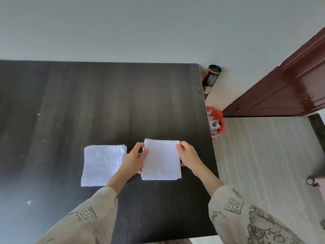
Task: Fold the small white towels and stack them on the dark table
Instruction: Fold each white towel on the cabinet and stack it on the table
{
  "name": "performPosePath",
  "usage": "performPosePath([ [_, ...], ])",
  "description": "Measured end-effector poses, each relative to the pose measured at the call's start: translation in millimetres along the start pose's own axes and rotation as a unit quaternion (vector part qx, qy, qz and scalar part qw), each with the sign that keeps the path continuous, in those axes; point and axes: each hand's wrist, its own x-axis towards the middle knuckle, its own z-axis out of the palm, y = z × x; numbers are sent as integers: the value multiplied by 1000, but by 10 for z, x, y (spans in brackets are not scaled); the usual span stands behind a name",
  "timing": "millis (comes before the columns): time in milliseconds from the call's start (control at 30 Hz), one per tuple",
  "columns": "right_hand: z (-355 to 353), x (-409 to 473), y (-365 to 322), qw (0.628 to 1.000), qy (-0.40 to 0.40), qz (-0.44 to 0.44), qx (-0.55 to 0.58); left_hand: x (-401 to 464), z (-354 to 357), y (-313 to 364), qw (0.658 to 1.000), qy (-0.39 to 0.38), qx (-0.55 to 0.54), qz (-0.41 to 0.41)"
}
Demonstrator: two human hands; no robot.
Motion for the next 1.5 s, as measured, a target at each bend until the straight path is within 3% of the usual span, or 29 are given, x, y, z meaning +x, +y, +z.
performPosePath([
  [767,125,125,81,995,93,-22,-30,87,114,-76,995,63,72,4],
  [1100,140,72,99,995,91,-9,-47,77,94,-48,994,44,103,2],
  [1333,27,-108,75,998,45,36,-23,-42,26,-2,988,63,128,-57],
  [1500,-328,-534,328,997,32,64,33,-304,160,257,975,161,145,49],
])
